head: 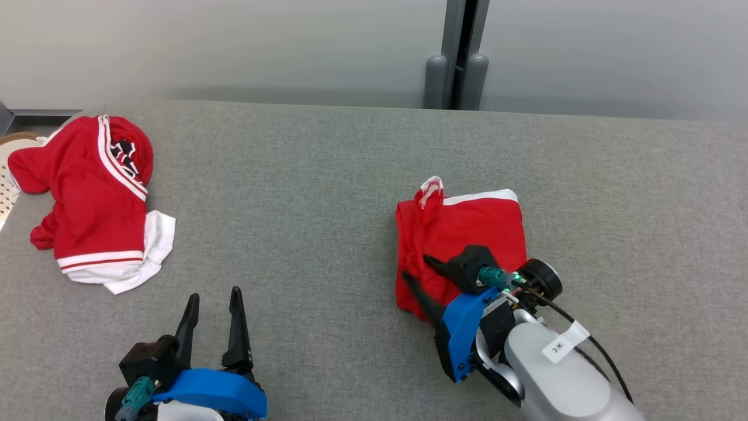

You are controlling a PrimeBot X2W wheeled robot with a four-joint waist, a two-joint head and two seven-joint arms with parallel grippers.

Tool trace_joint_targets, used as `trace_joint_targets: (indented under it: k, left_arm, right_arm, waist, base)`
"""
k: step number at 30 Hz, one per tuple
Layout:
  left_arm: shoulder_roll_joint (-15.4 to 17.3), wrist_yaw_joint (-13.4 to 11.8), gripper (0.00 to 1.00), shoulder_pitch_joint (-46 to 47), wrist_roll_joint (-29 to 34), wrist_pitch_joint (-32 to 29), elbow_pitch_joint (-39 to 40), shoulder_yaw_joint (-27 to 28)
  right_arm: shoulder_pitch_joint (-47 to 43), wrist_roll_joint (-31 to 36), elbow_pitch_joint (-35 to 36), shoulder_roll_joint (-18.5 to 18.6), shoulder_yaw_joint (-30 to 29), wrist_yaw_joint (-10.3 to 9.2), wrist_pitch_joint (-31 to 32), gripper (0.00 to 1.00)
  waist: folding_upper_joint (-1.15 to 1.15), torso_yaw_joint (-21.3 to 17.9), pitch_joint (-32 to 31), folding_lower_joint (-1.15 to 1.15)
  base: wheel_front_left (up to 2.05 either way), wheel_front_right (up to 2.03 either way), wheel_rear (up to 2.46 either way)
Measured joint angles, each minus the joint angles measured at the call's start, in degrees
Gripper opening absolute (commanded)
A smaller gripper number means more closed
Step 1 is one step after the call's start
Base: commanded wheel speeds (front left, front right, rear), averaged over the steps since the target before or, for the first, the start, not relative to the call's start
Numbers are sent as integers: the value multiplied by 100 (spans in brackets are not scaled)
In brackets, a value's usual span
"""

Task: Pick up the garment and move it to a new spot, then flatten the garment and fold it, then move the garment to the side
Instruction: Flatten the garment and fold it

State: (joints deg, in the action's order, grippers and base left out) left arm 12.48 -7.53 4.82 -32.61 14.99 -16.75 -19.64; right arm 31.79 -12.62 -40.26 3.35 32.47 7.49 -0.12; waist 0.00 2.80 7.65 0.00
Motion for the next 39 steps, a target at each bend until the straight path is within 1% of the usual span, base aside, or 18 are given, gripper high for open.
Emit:
trace_joint_targets:
  k: [4,7,10,13,16,21,24,25,26,28,29,30,34,39]
  left_arm:
    - [-27,35,100,27,43,0,-30,12]
    - [-43,49,100,31,52,0,-44,34]
    - [-52,53,100,31,88,0,-51,57]
    - [-55,83,100,30,98,0,-60,75]
    - [-62,85,100,29,126,1,-65,91]
    - [-96,101,100,26,147,0,-73,115]
    - [-104,110,100,27,178,0,-75,127]
    - [-107,110,100,30,188,0,-78,134]
    - [-111,111,100,36,189,0,-82,140]
    - [-124,137,100,75,205,1,-103,141]
    - [-148,152,100,144,231,0,-118,136]
    - [-162,154,100,159,240,1,-125,132]
    - [-179,188,100,217,263,0,-170,140]
    - [-224,212,100,233,294,1,-212,167]
  right_arm:
    - [-3,-44,76,-19,242,1,-141,100]
    - [-20,-85,234,-19,275,0,-260,100]
    - [-91,-98,422,43,166,0,-398,100]
    - [-211,-111,680,96,-137,0,-557,100]
    - [-421,-73,973,152,-615,0,-703,100]
    - [-786,236,1333,187,-1485,0,-770,100]
    - [-932,422,1435,159,-1729,0,-769,100]
    - [-960,466,1445,137,-1767,0,-771,95]
    - [-970,519,1415,109,-1780,0,-778,45]
    - [-965,644,1261,65,-1733,0,-788,27]
    - [-927,639,1042,20,-1595,0,-820,10]
    - [-869,633,904,4,-1491,0,-842,0]
    - [-550,593,380,-33,-959,0,-957,0]
    - [-274,214,-123,-45,-182,0,-1059,0]
  waist:
    - [0,-54,17,0]
    - [0,-97,20,0]
    - [0,-128,21,0]
    - [0,-146,18,0]
    - [0,-157,14,0]
    - [0,-176,26,0]
    - [0,-185,60,0]
    - [0,-186,74,0]
    - [0,-186,88,0]
    - [0,-170,121,0]
    - [0,-135,153,0]
    - [0,-110,167,0]
    - [0,19,206,0]
    - [0,174,242,0]
  base:
    - [0,0,0]
    - [0,0,0]
    - [0,0,0]
    - [0,0,0]
    - [0,0,0]
    - [0,0,0]
    - [0,0,0]
    - [0,0,0]
    - [0,0,0]
    - [0,0,0]
    - [0,0,0]
    - [0,0,0]
    - [0,0,0]
    - [0,0,0]
